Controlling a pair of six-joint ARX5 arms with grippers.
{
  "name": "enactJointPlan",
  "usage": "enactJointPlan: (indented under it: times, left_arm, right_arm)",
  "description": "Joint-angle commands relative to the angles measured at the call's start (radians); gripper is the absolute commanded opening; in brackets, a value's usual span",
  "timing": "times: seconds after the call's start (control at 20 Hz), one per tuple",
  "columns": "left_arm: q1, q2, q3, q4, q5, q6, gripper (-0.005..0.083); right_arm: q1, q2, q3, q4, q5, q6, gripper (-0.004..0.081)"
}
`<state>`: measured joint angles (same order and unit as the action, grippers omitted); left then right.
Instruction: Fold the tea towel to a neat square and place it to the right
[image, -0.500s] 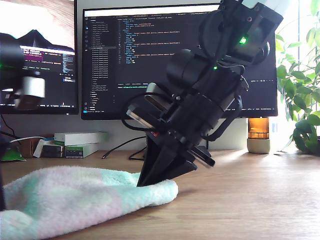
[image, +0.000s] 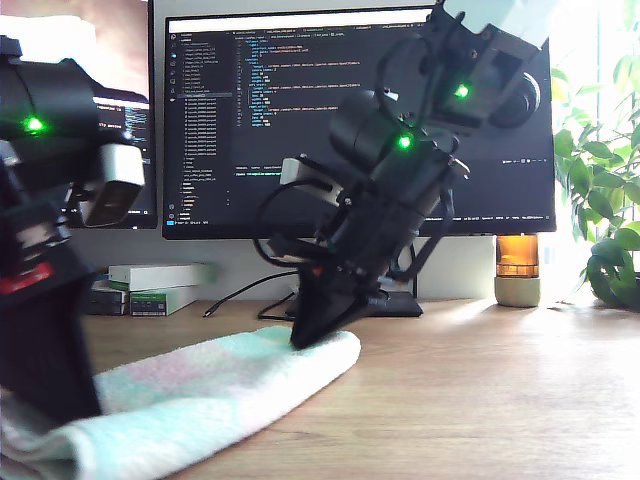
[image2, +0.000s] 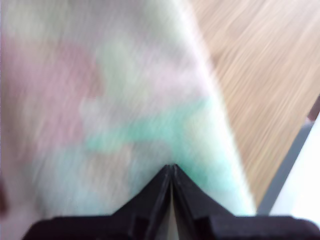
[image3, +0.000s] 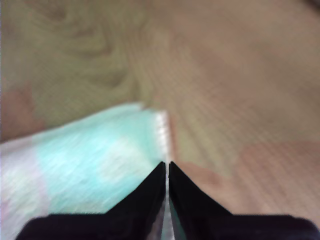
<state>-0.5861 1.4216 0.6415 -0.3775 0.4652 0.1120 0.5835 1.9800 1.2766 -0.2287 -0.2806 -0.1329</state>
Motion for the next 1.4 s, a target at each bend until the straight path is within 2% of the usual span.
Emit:
enactJointPlan:
  times: [0.0,0.15,0.25,0.55,0.8,1.05,1.35]
  left_arm:
    - [-0.024,0.038,-0.022,0.018,-0.010,-0.028,-0.0024]
    - [-0.045,0.108,-0.022,0.018,-0.002,-0.056,-0.0024]
    - [-0.055,0.138,-0.022,0.031,-0.002,-0.056,-0.0024]
    - [-0.065,0.195,-0.022,0.177,-0.003,-0.116,-0.0024]
    - [-0.065,0.233,-0.022,0.283,-0.008,-0.132,-0.0024]
    - [-0.072,0.275,-0.022,0.411,0.000,-0.201,-0.0024]
    - [-0.127,0.307,-0.020,0.538,0.026,-0.259,-0.0024]
  right_arm:
    - [0.008,0.042,-0.002,-0.008,-0.021,-0.006,-0.0012]
    - [0.017,0.046,0.011,-0.012,-0.119,0.010,-0.0012]
    - [0.013,0.046,0.053,-0.038,-0.153,0.031,-0.0012]
    - [-0.026,0.046,0.188,-0.144,-0.159,0.027,-0.0012]
    - [-0.082,0.046,0.300,-0.300,-0.187,-0.006,-0.0012]
    - [-0.101,0.046,0.310,-0.340,-0.211,-0.007,-0.0012]
    - [-0.100,0.046,0.310,-0.372,-0.230,-0.025,-0.0012]
